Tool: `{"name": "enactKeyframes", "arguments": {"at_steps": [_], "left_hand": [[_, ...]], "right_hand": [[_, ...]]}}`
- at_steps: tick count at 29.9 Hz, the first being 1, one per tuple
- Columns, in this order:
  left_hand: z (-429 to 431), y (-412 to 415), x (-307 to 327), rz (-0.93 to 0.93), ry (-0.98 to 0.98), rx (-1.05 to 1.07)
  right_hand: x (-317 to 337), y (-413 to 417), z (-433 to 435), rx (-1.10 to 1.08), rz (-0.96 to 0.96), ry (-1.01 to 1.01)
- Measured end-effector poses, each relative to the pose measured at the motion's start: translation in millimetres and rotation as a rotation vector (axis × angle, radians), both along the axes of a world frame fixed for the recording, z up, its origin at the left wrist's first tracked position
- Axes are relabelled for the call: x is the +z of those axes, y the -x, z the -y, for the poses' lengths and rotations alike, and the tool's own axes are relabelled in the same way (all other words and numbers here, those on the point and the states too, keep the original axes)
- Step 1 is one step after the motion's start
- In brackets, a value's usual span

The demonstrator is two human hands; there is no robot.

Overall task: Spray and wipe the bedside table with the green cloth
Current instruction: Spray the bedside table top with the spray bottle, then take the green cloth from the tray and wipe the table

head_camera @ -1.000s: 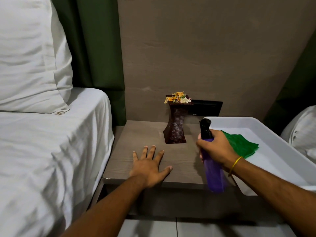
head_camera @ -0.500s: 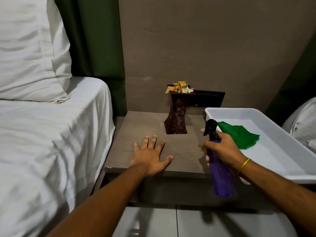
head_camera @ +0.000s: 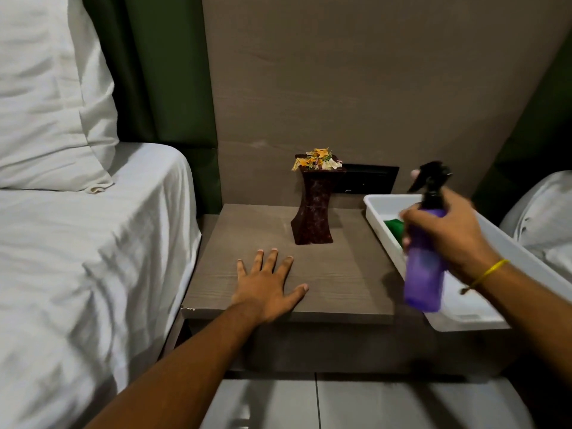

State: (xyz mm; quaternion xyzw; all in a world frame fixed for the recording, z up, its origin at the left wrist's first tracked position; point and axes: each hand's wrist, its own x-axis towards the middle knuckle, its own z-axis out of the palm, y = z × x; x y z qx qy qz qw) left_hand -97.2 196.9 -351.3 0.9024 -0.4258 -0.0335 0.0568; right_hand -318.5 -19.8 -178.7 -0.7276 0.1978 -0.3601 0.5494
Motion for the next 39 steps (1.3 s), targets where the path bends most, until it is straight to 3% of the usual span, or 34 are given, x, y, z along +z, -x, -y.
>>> {"name": "enactKeyframes", "arguments": {"at_steps": [3, 8, 13, 16, 19, 22, 27, 29, 31, 33, 37, 39], "left_hand": [[1, -4, -6, 0.008, 0.02, 0.008], [0, -14, -20, 0.034, 0.069, 0.008], [2, -18, -30, 0.048, 0.1, -0.005], [4, -20, -30, 0.047, 0.091, -0.009], [3, -18, -29, 0.046, 0.077, 0.001], [5, -14, -26, 0.047, 0.069, -0.003], [3, -14, -19, 0.038, 0.04, -0.013], [2, -13, -18, 0.042, 0.031, -0.012], [3, -10, -16, 0.042, 0.021, -0.011], [3, -9, -14, 0.051, 0.008, -0.002], [5, -4, -14, 0.041, -0.01, 0.008], [6, 0, -16, 0.033, 0.002, 0.001]], "right_hand": [[8, 42, 43, -0.188, 0.145, 0.101], [-29, 90, 92, -0.568, 0.03, 0.281], [-61, 94, 104, -0.672, 0.031, 0.362], [-64, 92, 105, -0.679, -0.063, 0.454], [-61, 94, 103, -0.699, -0.128, 0.39], [-42, 105, 97, -0.738, 0.015, 0.353], [13, 115, 69, -0.885, 0.266, 0.933], [28, 96, 57, -0.787, 0.324, 1.151], [29, 58, 49, -0.575, 0.297, 1.228], [14, 13, 51, -0.401, 0.073, 1.151], [-33, -47, 91, -0.228, -0.845, 0.804], [-58, -48, 111, -0.187, -1.056, 0.647]]}}
